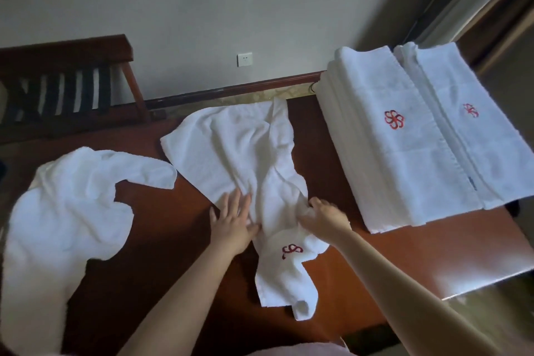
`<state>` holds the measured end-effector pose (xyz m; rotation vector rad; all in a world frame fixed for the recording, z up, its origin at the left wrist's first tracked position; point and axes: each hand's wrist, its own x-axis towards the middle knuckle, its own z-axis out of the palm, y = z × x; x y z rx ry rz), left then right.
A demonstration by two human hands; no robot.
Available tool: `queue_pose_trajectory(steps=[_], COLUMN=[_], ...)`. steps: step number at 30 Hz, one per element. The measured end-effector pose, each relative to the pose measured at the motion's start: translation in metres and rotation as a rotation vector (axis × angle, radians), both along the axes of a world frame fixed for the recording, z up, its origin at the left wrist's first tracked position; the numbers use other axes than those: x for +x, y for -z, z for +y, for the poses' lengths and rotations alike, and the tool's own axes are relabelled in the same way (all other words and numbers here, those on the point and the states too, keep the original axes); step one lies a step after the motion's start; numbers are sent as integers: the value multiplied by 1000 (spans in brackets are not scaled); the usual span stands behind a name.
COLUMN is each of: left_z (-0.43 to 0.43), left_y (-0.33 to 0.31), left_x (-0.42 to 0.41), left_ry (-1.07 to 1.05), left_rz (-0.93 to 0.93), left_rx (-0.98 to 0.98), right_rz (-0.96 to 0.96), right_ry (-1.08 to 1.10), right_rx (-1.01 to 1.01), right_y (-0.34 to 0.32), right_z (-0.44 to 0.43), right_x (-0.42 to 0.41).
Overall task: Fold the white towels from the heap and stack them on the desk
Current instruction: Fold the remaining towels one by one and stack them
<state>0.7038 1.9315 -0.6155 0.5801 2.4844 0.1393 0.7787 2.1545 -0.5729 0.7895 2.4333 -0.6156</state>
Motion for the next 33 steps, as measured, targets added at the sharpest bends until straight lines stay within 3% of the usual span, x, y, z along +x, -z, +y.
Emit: queue_pose_trajectory(steps=[8, 10, 13, 15, 17, 19, 23, 25, 33], left_z=[-17, -20, -34, -48, -57, -61, -60, -59, -72], left_y=[-6, -12, -16, -18, -24, -33, -43, -47, -76], left_x=[-47, -41, -19, -2, 12, 26, 54, 69, 112], left_ry=[130, 63, -91, -215, -308, -365, -338, -328, -431], left_rz=[146, 276, 413, 188, -167, -328, -182, -80, 199], left_rx=[-155, -92, 162, 328, 405, 426, 305, 243, 101], right_rz=[105, 127, 128, 208, 322, 383, 230, 191, 556], right_ry=[70, 48, -21, -37, -13, -31, -250, -315, -198], right_rx=[-183, -246, -295, -264, -168, -82, -166, -113, -102], right_y=[-7, -13, -16, -14, -13, -15, -21, -17, -27], right_z=[-59, -71, -78, -74, -69, -62, -47, -43, -27], right_x=[52, 55, 59, 62, 61, 58, 61, 75, 91])
